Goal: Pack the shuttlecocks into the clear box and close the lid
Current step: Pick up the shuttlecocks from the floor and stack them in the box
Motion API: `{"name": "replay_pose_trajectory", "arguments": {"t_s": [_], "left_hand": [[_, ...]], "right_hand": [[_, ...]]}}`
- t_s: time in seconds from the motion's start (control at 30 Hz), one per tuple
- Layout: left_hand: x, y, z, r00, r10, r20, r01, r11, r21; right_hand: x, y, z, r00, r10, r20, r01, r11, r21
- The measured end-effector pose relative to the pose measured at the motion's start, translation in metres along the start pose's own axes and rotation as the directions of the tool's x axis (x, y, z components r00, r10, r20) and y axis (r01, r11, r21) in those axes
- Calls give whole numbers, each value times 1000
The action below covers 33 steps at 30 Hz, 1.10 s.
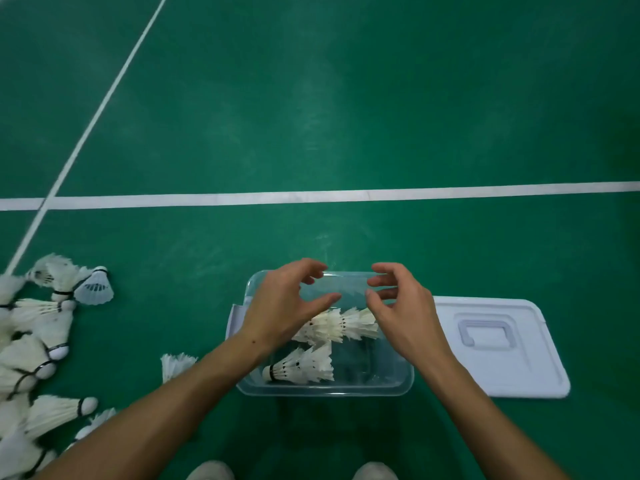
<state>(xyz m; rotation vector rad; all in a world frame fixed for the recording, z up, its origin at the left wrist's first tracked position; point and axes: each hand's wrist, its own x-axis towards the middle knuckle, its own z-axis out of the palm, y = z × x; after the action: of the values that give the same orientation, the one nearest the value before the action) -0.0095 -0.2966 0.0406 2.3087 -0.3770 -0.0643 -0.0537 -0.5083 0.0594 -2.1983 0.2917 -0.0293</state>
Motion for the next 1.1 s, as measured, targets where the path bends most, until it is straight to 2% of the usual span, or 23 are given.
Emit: {"name": "replay_pose_trajectory", "arguments": {"t_s": [0.1,0.2,0.33,0.53,0.73,0.93,1.0,1.1], "left_hand": [[-13,-6,-42,996,-50,-80,44,996,-76],[-29,-26,-78,993,-70,-96,66,997,-43],[-69,-66,-131,976,-169,-139,168,986,-17],[-150,-128,-173,931,-322,-170,326,945,-5],[-215,-176,-181,903,-413,-116,418,908,20],[-254,-205,-177,906,-422,25,420,905,63],[-259,-208,-176,910,-404,88,394,912,115],[-261,-213,-174,925,-324,198,276,932,235]], "right_hand": [[2,-20,14,996,-70,64,70,998,8],[4,-41,34,979,-151,139,151,988,8],[1,-77,78,928,-278,248,286,958,3],[-24,-120,147,832,-372,411,417,909,-22],[-45,-138,198,757,-404,513,494,868,-46],[-61,-144,241,694,-388,606,546,833,-92],[-65,-139,254,677,-368,637,560,820,-122],[-66,-129,270,653,-314,690,571,802,-176]]}}
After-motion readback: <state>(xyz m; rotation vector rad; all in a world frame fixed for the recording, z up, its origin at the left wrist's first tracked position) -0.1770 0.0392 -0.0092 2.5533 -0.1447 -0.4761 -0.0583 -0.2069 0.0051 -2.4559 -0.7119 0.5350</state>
